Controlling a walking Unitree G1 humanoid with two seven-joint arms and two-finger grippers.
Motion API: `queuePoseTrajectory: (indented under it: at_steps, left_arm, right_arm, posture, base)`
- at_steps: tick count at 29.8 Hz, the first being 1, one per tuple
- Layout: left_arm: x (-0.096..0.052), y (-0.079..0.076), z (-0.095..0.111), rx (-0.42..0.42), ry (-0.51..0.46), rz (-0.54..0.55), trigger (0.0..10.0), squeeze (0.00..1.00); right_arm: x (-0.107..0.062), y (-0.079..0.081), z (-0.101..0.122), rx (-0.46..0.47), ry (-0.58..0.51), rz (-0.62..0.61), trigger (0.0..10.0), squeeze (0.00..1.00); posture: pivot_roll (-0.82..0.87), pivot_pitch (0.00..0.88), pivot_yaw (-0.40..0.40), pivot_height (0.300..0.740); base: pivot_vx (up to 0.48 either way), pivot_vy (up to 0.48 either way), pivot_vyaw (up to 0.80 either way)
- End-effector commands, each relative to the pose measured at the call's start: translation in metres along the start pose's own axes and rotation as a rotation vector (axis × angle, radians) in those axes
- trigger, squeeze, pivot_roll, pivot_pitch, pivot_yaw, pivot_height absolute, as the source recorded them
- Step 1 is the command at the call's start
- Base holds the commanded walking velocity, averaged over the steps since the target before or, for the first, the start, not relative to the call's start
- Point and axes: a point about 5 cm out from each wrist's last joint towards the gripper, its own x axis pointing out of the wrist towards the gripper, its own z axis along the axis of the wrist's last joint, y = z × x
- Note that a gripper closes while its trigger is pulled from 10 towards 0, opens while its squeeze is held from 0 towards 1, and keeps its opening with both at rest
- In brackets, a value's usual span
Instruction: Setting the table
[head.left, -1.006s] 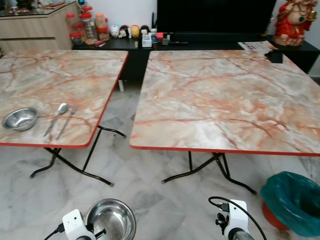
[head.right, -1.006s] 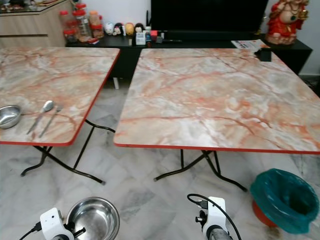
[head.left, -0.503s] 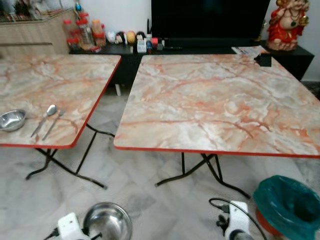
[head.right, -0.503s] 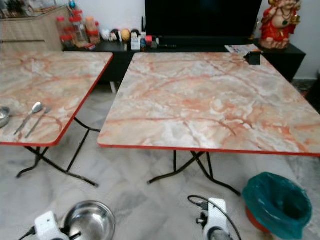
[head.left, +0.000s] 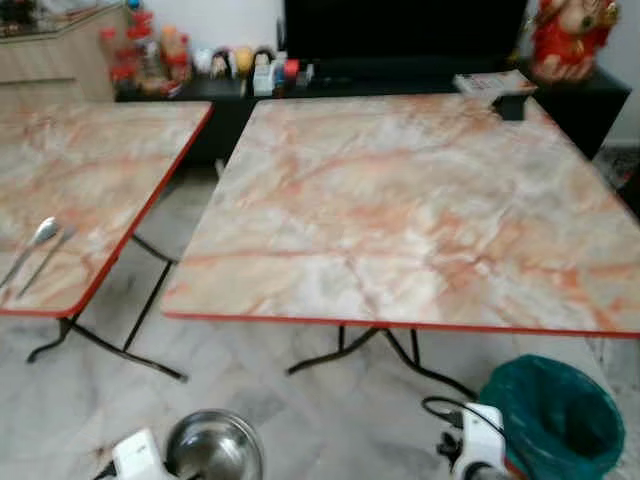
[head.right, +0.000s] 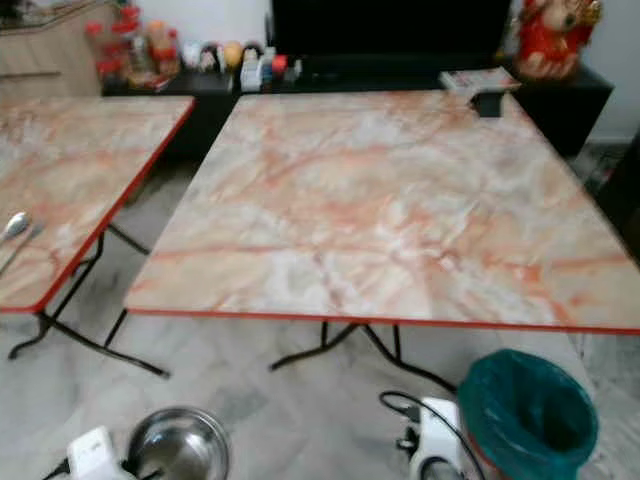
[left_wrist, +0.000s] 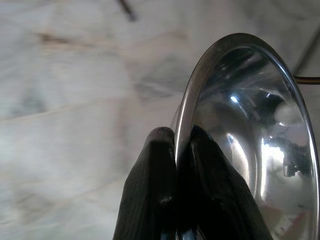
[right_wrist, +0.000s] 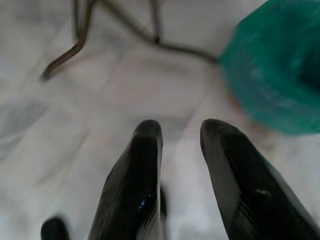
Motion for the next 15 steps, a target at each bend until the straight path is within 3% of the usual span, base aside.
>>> queuePoseTrajectory:
  at_steps: [1, 11, 15]
  left_arm:
    - [-0.001, 0.016, 0.005, 0.017, -0.017, 0.038, 10.0, 0.00]
    - [-0.002, 0.011, -0.001, 0.061, 0.000, -0.006, 10.0, 0.00]
    - [-0.003, 0.012, -0.005, 0.068, 0.026, -0.010, 10.0, 0.00]
  right_arm:
    - [0.001, 0.014, -0.001, 0.012, -0.001, 0.033, 10.0, 0.00]
    - [0.000, 0.010, -0.002, 0.025, 0.001, 0.014, 10.0, 0.00]
    - [-0.002, 0.009, -0.010, 0.038, 0.032, -0.009, 10.0, 0.00]
  posture:
    - [0.01, 0.000, 0.034, 0.740]
    - [0.01, 0.000, 0.033, 0.740]
    - [0.01, 0.000, 0.037, 0.740]
  base:
    - [0.277, -0.390, 0.00]
    - [0.274, -0.391, 0.00]
    - [0.000, 0.000, -0.62]
